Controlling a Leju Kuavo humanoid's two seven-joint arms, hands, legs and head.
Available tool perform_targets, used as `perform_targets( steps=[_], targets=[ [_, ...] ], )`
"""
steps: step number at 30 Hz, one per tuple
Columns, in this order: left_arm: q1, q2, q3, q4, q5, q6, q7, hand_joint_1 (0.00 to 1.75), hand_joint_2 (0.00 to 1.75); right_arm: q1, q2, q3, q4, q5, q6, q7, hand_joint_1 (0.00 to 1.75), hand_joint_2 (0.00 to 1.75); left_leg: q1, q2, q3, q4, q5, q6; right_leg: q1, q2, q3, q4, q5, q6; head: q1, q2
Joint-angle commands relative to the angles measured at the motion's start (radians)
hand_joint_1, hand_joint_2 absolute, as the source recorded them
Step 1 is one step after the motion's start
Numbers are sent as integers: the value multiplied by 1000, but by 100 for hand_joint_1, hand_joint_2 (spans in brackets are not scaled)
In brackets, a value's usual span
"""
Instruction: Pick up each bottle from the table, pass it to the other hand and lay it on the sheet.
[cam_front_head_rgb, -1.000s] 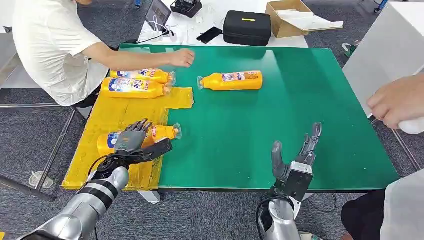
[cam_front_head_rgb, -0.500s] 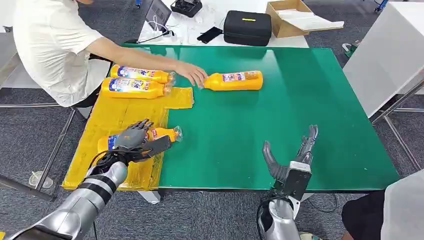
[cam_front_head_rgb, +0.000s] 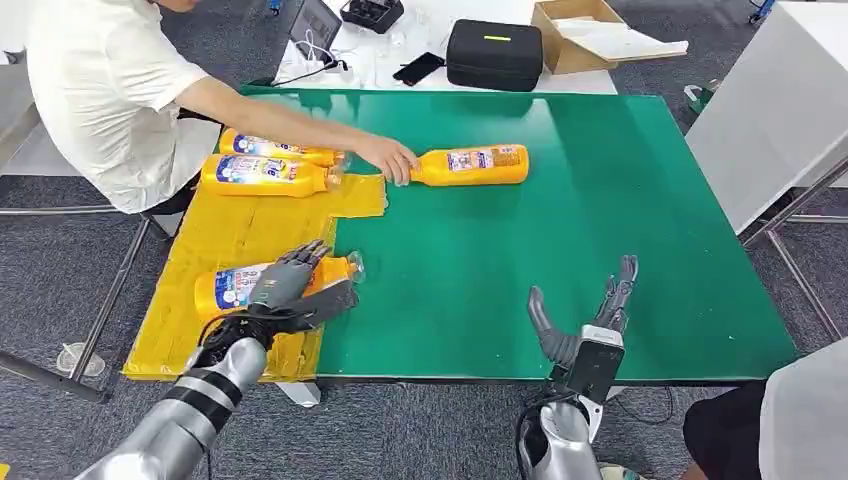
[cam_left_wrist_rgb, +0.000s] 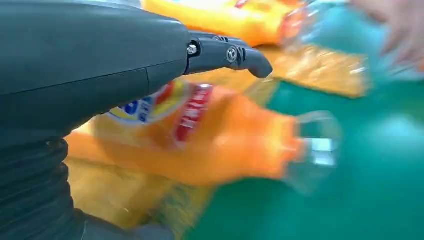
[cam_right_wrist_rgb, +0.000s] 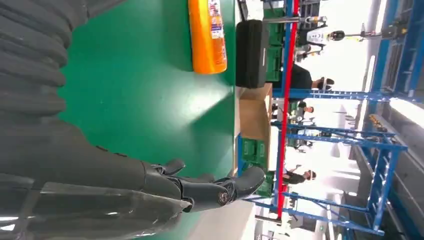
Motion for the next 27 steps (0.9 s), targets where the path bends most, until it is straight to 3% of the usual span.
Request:
perform_targets(
  steps=[1, 6, 12, 13, 14, 15, 16, 17, 19, 22, 27],
  targets=[
    [128, 43, -114, -326, 2, 145, 18, 0, 175, 8, 1, -32, 1, 2, -10, 2, 0, 175, 0, 2, 4, 0, -2, 1, 0, 0, 3, 0, -2, -2, 0, 0],
    [189, 28, -109, -419, 20, 254, -5, 0, 175, 20, 0, -34, -17, 5, -29, 2, 0, 175, 0, 1, 3, 0, -2, 1, 0, 0, 3, 0, -2, -2, 0, 0],
    [280, 13, -78, -556, 186, 240, -45, 0, 175, 40, 20, -69, -23, -42, 26, 2, 0, 175, 0, 2, 5, 0, -3, 1, 1, 0, 5, 0, -2, -2, 0, 0],
    [317, -11, -48, -592, 267, 243, -57, 0, 175, 49, 12, -54, -17, -3, 28, 2, 0, 0, 0, 1, 1, 0, -1, 1, 0, 0, 1, 0, -1, -1, 0, 0],
    [364, -46, -9, -632, 360, 248, -40, 0, 175, 45, -10, -20, 60, 92, 10, 3, 0, 0, 0, 2, 3, 0, -3, 1, 0, 1, 2, 0, -2, -2, 0, 0],
    [391, -61, -1, -656, 403, 253, -28, 0, 175, 50, -33, 14, 79, 172, 7, 38, 0, 175, 0, 3, 3, 0, -2, 1, 1, 2, 3, -2, -1, -1, 0, 0],
    [424, -91, 22, -663, 486, 258, 13, 0, 175, 35, -112, 118, 159, 469, -61, 123, 0, 175, 0, 3, 5, -1, -3, 1, 1, 2, 4, -2, -2, -1, 0, 0],
    [433, -93, 16, -656, 490, 261, 10, 0, 175, 39, -109, 121, 163, 473, -62, 124, 0, 175, 0, 2, 4, -1, -3, 1, 1, 1, 4, -2, -1, -1, 0, 0],
    [453, -118, 21, -593, 557, 272, 39, 0, 175, 26, -113, 92, 227, 767, -102, 209, 0, 175, 0, 3, 5, -2, -3, 1, 1, 2, 5, -4, -1, -1, 0, 0],
    [451, -131, 2, -522, 604, 284, 18, 0, 175, 12, -116, 24, 244, 956, -102, 261, 0, 175, 0, 2, 6, -3, -3, 1, 1, 0, 6, -4, -1, -1, 0, 0],
    [441, -147, -31, -450, 700, 277, 14, 0, 175, -35, -135, -17, 286, 1098, -102, 319, 0, 175, -1, 1, 9, -3, -4, 3, 0, -1, 9, -5, -2, -2, 0, 0]
  ],
)
